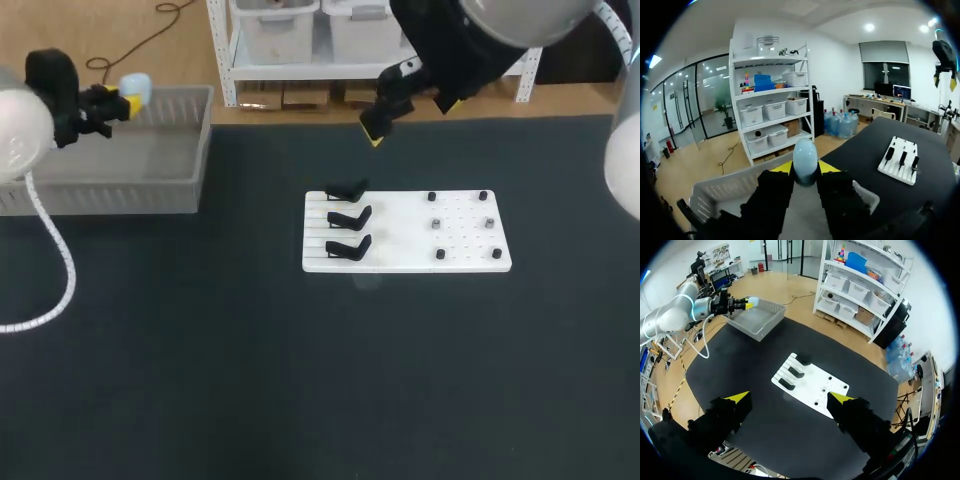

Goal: Pick up each earbud case from the left stands, insert the matching earbuds, close the lid, and place the case in the box.

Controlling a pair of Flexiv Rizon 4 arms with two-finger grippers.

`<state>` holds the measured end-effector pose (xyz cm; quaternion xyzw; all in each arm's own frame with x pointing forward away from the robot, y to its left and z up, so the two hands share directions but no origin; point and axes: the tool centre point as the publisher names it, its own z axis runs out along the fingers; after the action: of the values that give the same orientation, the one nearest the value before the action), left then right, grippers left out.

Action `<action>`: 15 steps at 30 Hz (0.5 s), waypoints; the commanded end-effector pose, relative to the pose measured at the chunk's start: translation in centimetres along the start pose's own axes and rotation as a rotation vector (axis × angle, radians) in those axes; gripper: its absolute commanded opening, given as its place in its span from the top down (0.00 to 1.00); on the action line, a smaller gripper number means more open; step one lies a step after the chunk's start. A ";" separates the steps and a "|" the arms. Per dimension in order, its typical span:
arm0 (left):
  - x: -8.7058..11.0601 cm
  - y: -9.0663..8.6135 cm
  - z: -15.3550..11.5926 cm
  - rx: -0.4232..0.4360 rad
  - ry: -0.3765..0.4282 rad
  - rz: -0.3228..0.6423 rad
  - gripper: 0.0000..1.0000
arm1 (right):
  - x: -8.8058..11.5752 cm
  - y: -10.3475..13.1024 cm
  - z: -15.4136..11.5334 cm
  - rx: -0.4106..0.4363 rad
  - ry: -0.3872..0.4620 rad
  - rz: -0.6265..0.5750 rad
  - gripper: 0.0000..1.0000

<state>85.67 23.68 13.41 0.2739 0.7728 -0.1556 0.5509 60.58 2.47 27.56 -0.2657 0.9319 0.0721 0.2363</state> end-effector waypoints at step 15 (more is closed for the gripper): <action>0.6 1.9 -0.2 -0.297 0.007 -0.012 0.00 | 0.2 0.0 0.0 0.002 -0.007 0.001 0.00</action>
<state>86.98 25.62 13.03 0.2579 0.7803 -0.1424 0.5516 60.56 2.43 27.52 -0.2655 0.9316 0.0724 0.2375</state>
